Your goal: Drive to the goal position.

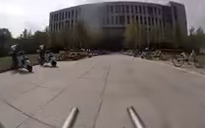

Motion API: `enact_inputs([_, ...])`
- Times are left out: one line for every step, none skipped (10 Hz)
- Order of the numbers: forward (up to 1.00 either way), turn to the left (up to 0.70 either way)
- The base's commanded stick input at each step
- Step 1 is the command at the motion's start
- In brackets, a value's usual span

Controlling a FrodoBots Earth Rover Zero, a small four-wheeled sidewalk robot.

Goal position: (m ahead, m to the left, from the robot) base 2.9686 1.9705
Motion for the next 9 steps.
enact_inputs([1.00, -0.25])
enact_inputs([1.00, -0.26])
enact_inputs([1.00, -0.26])
enact_inputs([1.00, -0.26])
enact_inputs([1.00, -0.20])
enact_inputs([1.00, -0.09])
enact_inputs([1.00, 0.02])
enact_inputs([1.00, 0.02])
enact_inputs([1.00, 0.02])
